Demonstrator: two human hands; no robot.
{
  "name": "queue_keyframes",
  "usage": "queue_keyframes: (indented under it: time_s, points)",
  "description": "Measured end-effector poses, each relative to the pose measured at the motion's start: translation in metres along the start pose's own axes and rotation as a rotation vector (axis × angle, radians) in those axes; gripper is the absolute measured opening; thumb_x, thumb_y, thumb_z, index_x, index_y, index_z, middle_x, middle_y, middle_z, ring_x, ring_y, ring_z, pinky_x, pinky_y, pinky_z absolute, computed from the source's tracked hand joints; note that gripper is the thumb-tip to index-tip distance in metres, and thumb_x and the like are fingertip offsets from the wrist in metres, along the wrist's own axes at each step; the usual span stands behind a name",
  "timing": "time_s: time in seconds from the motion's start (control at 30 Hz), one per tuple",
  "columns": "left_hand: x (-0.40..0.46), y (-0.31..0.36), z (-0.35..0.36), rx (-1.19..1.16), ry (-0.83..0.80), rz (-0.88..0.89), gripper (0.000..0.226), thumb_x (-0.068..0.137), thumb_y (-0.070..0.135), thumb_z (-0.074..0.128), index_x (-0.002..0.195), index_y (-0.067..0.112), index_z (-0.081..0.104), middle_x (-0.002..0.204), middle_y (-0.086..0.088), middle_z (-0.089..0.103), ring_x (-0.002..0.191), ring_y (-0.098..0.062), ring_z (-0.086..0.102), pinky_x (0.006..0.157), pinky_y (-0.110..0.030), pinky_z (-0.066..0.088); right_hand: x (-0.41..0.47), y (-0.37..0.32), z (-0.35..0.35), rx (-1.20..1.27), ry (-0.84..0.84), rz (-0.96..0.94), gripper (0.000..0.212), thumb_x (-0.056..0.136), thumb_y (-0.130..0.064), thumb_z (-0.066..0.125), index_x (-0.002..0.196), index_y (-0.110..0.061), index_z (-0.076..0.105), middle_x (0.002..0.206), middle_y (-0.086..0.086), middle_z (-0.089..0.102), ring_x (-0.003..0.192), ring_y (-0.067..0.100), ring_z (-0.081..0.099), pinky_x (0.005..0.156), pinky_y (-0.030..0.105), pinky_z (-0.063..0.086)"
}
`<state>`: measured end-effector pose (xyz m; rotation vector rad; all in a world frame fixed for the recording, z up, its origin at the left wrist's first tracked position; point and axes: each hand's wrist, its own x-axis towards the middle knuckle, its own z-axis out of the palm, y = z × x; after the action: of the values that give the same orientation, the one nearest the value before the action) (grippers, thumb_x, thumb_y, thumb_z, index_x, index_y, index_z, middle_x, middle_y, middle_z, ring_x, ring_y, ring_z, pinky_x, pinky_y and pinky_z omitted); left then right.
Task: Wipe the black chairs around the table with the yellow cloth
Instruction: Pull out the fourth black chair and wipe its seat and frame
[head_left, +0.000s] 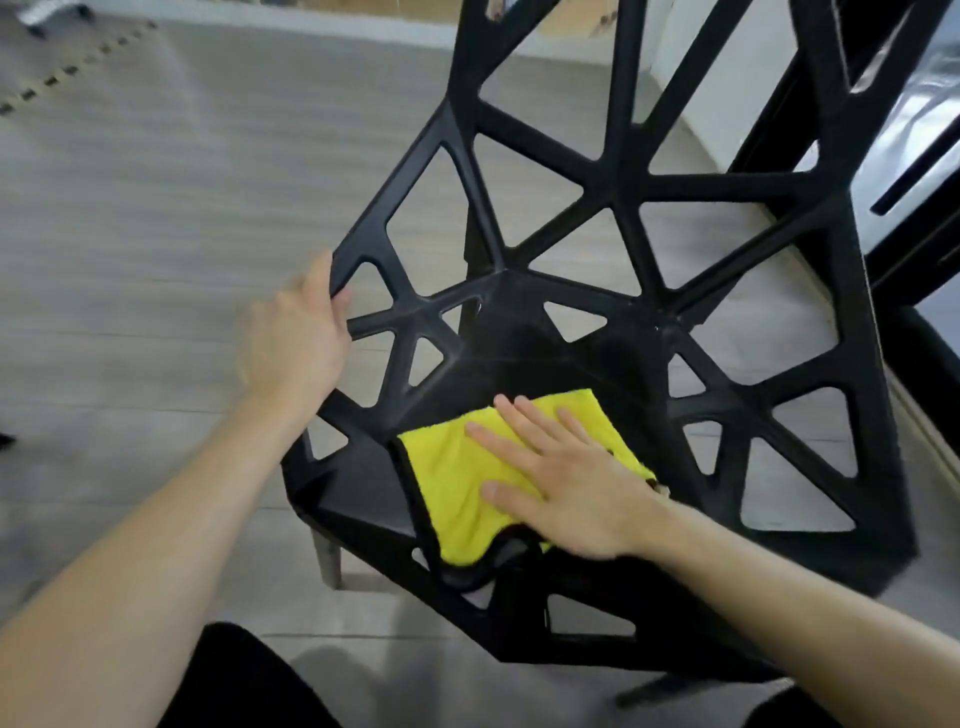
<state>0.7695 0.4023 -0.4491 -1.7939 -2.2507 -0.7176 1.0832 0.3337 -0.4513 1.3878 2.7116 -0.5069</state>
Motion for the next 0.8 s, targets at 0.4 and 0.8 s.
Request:
queue_keyframes:
  time_s: [0.4,0.8]
  points:
    - [-0.005,0.002,-0.005,-0.013,0.011,0.002,0.04,0.111,0.031,0.052,0.149,0.017,0.046,0.092,-0.028,0.07,0.082,-0.053,0.064,0.063,-0.05,0.04,-0.011,-0.05,0.019,0.082,0.016,-0.09,0.07,0.106,-0.067,0.018,0.167,-0.045,-0.008,0.172,-0.01,-0.025,0.159,0.007,-0.027,0.13,0.037,-0.016]
    - [-0.01,0.004,-0.007,-0.047,0.012,0.005,0.04,0.112,0.029,0.052,0.149,0.016,0.047,0.095,-0.025,0.072,0.079,-0.053,0.066,0.061,-0.05,0.048,0.076,-0.017,0.003,0.004,0.069,0.117,0.07,0.111,-0.057,0.02,0.17,-0.029,-0.006,0.176,0.006,-0.02,0.162,0.019,-0.023,0.132,0.046,-0.011]
